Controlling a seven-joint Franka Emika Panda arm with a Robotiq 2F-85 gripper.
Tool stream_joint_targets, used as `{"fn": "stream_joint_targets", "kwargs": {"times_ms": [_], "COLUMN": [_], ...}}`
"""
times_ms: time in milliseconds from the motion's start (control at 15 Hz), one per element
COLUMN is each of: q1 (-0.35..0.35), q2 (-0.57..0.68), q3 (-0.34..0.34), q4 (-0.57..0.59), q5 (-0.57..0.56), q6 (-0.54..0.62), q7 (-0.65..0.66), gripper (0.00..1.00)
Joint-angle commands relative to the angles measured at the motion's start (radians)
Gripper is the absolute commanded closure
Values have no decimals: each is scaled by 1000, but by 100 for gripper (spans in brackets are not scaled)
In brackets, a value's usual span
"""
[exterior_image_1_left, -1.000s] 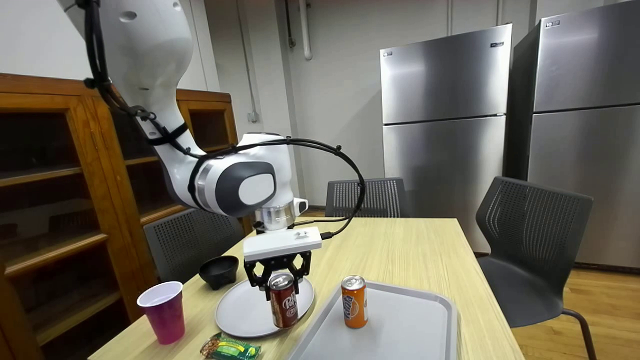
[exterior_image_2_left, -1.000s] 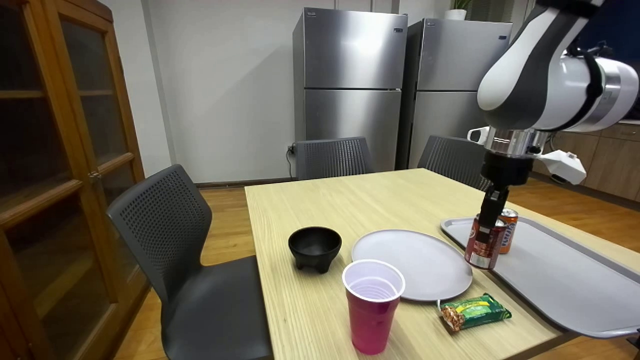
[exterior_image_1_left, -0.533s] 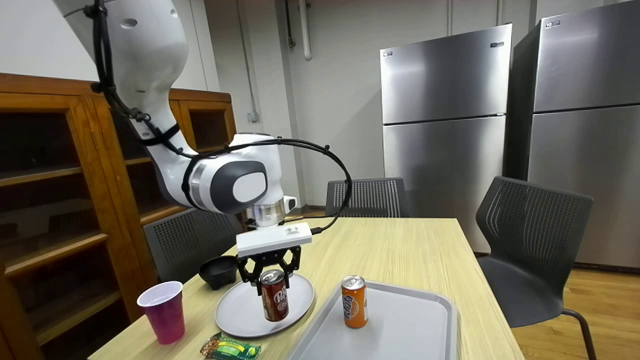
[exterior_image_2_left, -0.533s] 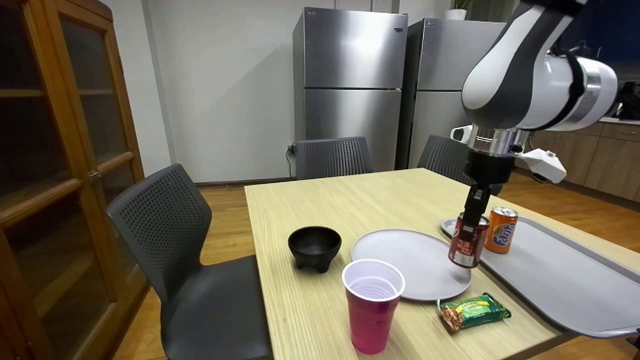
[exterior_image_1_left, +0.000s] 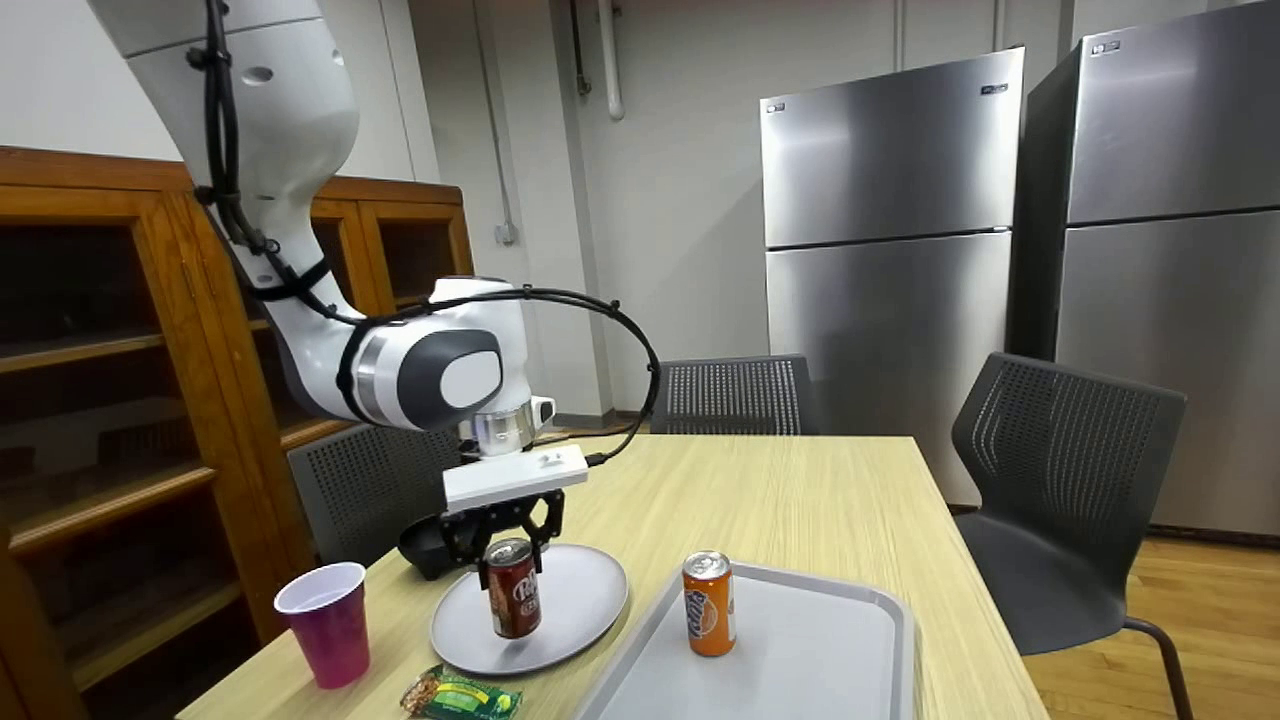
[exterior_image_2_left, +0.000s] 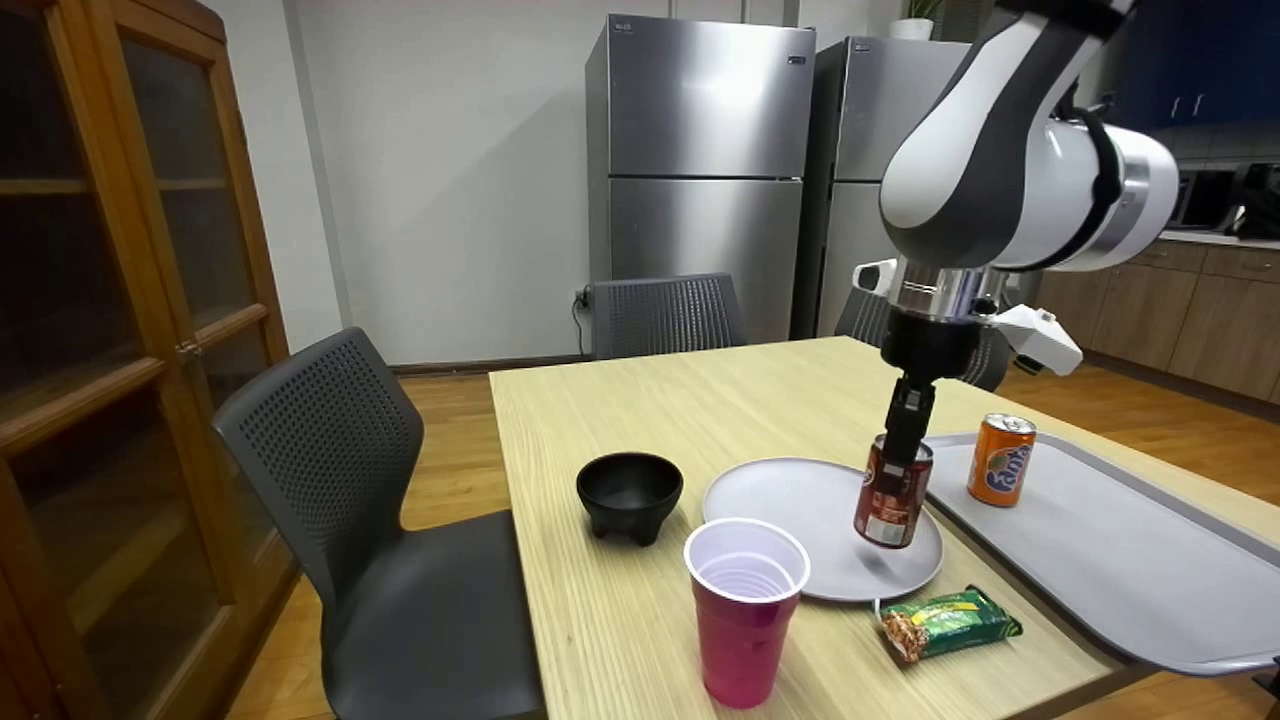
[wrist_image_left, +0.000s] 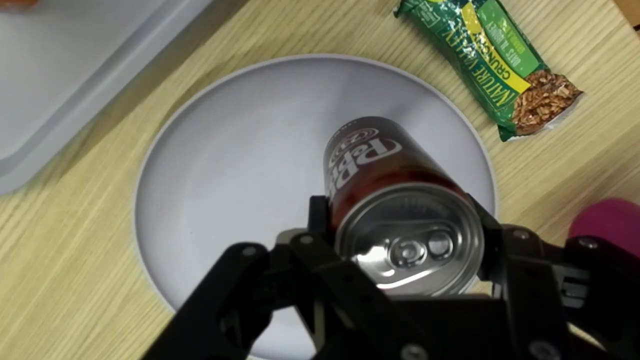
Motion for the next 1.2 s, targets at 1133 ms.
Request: {"fn": "stream_joint_targets", "kwargs": {"times_ms": [1133], "q1": [-19], "q2": [136], "q3": [167], "q4": [66], "q5": [0], "q6": [138], "q7": [14], "gripper": [62]}}
